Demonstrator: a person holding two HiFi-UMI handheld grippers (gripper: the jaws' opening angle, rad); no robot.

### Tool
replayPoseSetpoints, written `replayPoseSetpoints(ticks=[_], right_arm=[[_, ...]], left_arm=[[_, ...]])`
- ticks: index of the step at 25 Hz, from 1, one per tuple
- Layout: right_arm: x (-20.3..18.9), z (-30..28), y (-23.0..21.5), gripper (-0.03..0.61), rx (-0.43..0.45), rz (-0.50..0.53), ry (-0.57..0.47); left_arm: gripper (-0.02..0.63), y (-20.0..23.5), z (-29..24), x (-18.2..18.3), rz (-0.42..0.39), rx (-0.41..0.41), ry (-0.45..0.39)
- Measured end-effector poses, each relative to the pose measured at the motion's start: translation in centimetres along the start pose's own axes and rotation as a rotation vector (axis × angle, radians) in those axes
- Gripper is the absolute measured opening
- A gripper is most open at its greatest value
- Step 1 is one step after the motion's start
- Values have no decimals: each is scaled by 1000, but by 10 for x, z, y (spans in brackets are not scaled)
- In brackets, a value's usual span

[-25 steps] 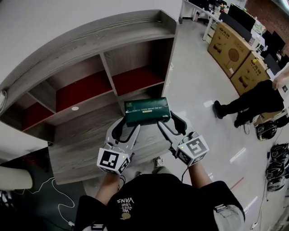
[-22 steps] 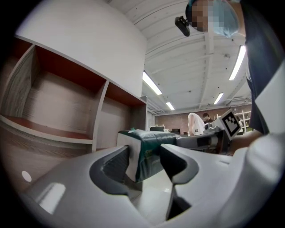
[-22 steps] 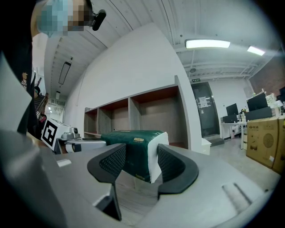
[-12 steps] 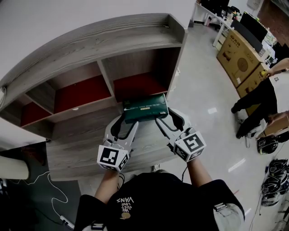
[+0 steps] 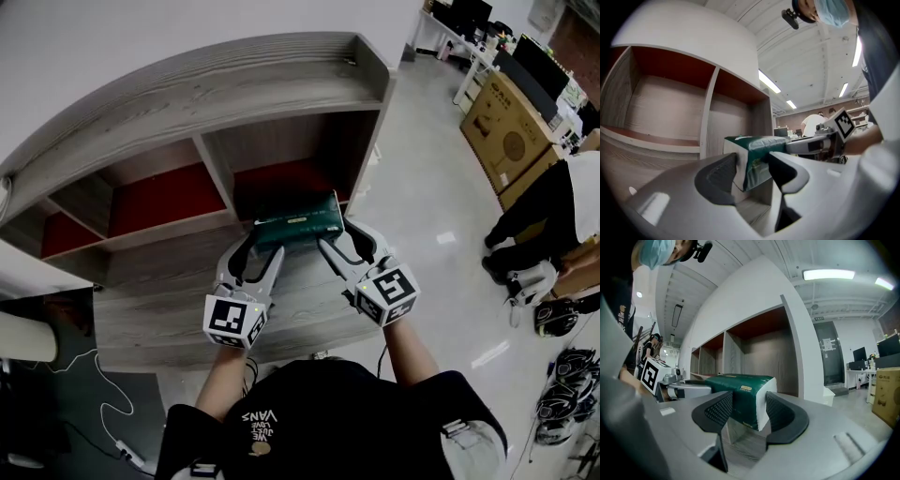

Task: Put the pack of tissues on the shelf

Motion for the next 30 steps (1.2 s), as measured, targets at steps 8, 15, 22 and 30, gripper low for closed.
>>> replayPoseSetpoints(ticks=[8, 15, 22, 30], right_arm=[[-4, -13, -12, 221, 10, 6, 7], [-2, -17, -17, 221, 3, 24, 1], [1, -26, -24, 219, -29, 29, -6], [1, -32, -24, 219, -73, 5, -20]], left_arm=[[256, 5, -13, -6, 14, 32, 14], [256, 5, -19, -6, 32, 56, 18], [256, 7, -29, -3, 45, 97, 30], [256, 9, -34, -1, 28, 144, 36]])
Point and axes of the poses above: the fingertips, and each gripper's own axes: z backward along the fingers, y to its left, x out of its top, the point moved 8 cm from there along z, backward along the fingers, and after that the axes turned 2 degrees about -x, right-handed, at the moved point
